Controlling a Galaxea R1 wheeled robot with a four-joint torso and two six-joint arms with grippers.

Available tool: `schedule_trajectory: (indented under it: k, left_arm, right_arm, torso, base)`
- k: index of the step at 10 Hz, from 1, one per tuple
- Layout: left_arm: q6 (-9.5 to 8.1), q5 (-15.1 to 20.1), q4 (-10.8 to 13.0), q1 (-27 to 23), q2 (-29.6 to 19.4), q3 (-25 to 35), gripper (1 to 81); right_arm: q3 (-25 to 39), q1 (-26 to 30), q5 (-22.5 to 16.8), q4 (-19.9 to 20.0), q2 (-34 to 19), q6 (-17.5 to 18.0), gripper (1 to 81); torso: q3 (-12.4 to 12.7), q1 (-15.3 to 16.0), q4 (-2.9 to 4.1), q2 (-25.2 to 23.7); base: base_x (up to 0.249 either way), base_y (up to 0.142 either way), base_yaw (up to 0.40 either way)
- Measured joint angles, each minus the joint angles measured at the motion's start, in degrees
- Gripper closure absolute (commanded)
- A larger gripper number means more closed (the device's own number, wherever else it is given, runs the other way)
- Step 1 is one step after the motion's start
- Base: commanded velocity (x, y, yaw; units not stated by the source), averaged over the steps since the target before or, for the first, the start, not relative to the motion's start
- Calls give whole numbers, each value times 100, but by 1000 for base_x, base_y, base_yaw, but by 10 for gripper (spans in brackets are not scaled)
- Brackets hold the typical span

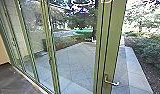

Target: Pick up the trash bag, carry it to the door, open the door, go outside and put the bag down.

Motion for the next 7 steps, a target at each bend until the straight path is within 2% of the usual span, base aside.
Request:
schedule_trajectory:
  k: [3, 5, 7]
  left_arm:
    - [0, -9, 0, 0, 82, -96, 811]
    - [0, -16, 0, 0, 168, -247, 811]
    - [-2, -17, 0, 0, 208, -324, 811]
  right_arm:
    - [102, 1041, -578, 427, -127, 343, 10]
    - [143, 1709, -1008, 534, -174, 808, 10]
    - [143, 2295, -1426, 575, -194, 1543, 10]
  torso:
    - [0, 0, 0, 0]
    - [0, 0, 0, 0]
    - [-2, 2, 0, 0]
  base:
    - [0, 0, 0]
    - [0, 0, 0]
    - [0, 0, 0]
